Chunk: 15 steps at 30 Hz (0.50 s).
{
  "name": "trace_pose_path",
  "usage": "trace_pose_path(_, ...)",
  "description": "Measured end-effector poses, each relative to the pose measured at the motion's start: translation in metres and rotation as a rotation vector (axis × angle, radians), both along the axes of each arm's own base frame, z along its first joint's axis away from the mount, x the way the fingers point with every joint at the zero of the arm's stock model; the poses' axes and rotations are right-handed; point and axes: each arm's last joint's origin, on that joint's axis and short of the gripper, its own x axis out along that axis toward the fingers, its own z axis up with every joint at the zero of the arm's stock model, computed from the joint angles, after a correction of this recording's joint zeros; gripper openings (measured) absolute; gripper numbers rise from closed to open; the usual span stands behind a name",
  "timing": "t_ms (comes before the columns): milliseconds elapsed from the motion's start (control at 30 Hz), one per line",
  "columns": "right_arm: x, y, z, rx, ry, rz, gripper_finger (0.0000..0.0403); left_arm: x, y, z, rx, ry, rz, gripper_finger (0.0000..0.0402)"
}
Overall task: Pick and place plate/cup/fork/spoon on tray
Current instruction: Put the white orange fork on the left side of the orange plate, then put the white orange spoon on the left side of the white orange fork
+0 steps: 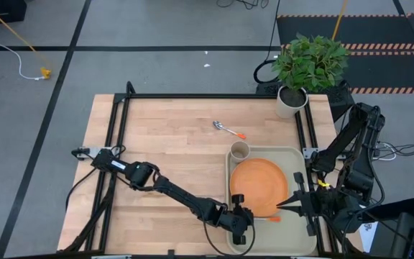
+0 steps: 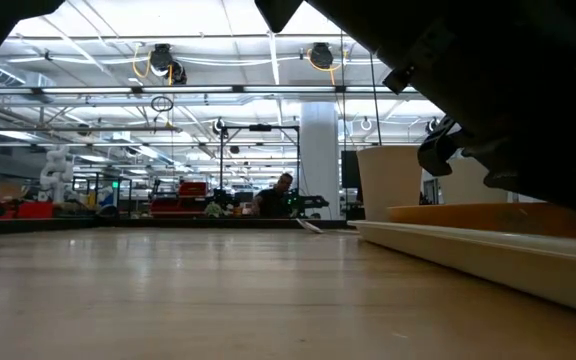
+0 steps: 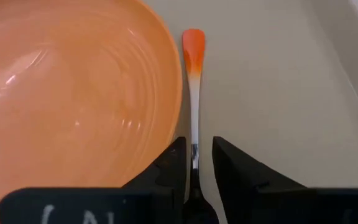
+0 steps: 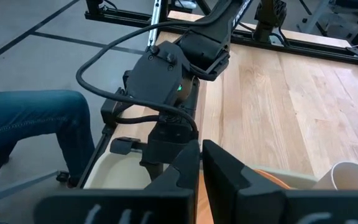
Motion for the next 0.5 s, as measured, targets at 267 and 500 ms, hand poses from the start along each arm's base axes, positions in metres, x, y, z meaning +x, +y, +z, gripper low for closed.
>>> trace_pose_path(267, 0.0, 0.001, -0.001, -0.005, 0.003, 0.0, 0.0011, -0.005, 0.001, 0.04, -0.04, -0.037, -0.029, 0.0087)
trace_pose_path(500, 0.0, 0.0, -0.014, -0.047, 0.022, 0.002, 0.0011, -0.036, 0.019, 0.134, 0.092, -0.024, -0.085, 0.0087)
